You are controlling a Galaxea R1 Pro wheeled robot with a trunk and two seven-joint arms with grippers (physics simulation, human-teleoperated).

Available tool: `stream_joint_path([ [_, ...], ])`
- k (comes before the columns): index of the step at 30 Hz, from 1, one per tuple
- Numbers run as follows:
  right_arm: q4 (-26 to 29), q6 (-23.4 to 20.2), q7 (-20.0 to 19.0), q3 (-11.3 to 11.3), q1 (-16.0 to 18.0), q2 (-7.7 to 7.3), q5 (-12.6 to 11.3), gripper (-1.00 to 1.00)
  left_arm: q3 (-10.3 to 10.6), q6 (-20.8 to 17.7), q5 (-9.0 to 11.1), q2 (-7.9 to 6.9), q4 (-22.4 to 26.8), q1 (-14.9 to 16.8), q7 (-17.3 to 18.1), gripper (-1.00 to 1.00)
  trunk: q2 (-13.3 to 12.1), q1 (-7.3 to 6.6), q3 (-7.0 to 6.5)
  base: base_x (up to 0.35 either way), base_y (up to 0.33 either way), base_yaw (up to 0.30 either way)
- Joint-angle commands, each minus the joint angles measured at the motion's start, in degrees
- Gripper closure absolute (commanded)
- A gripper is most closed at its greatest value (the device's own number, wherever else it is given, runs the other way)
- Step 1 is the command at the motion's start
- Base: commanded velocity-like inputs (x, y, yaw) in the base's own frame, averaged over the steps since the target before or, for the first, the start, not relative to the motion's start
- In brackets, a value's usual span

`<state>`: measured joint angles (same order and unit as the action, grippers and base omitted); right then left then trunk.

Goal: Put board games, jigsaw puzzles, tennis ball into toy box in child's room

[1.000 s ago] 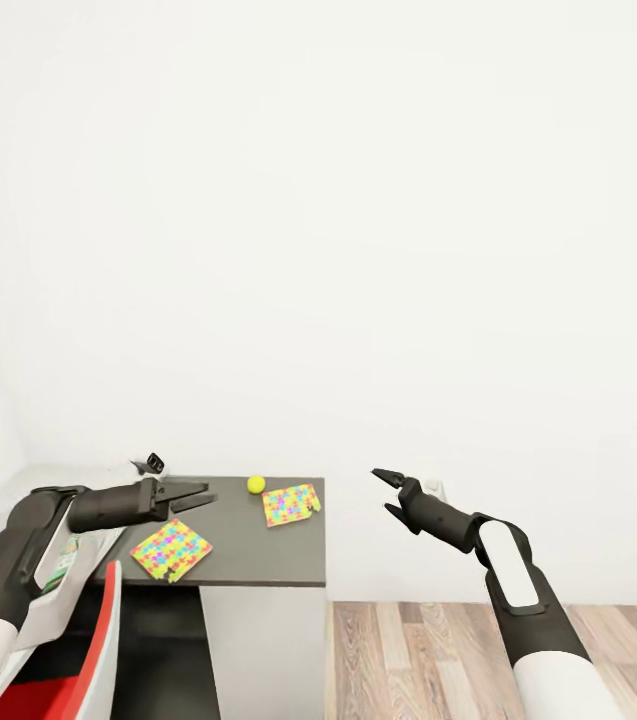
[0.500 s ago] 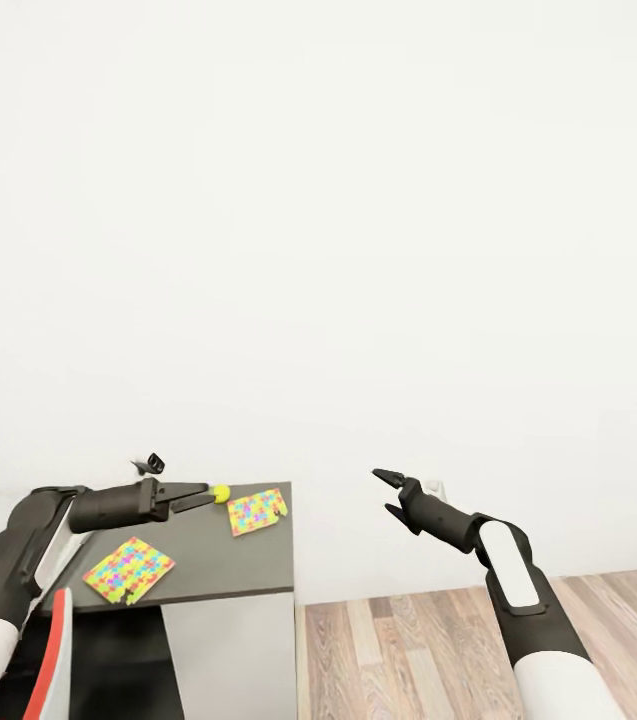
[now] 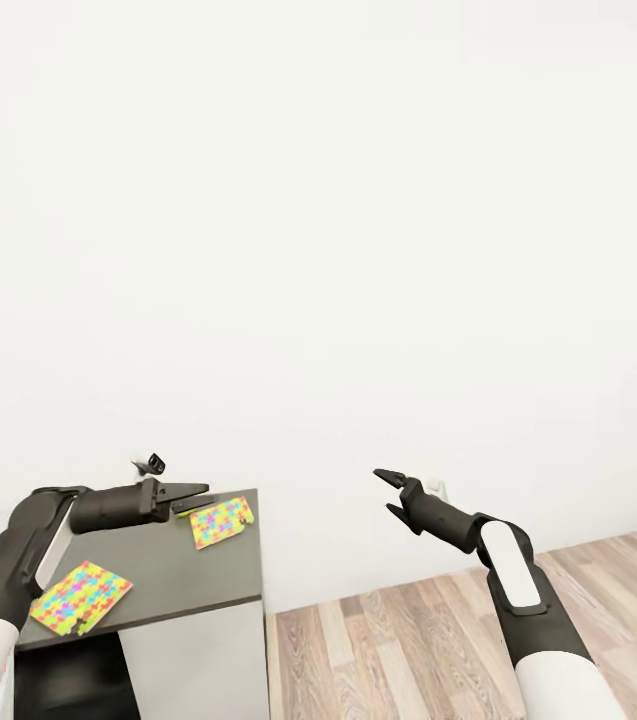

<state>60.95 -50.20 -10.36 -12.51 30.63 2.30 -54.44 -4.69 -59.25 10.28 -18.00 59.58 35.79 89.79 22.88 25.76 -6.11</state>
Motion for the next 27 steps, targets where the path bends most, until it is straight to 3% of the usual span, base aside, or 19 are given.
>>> stream_joint_path([
  [1,-0.04,-0.34,-0.46,-0.23,0.05,0.08,0.47,-1.0,0.02,-0.61,0.0,-0.03,0.01,-0.01,0.21,-1.0,0.04,0.02,-0.02,0.0,0.0,-0.255],
  [27,-0.04,-0.25,-0.45,-0.23,0.05,0.04,0.47,-1.0,0.11,-0.61,0.0,0.23,0.06,0.0,0.21,-1.0,0.04,0.02,-1.34,0.0,0.0,-0.255],
])
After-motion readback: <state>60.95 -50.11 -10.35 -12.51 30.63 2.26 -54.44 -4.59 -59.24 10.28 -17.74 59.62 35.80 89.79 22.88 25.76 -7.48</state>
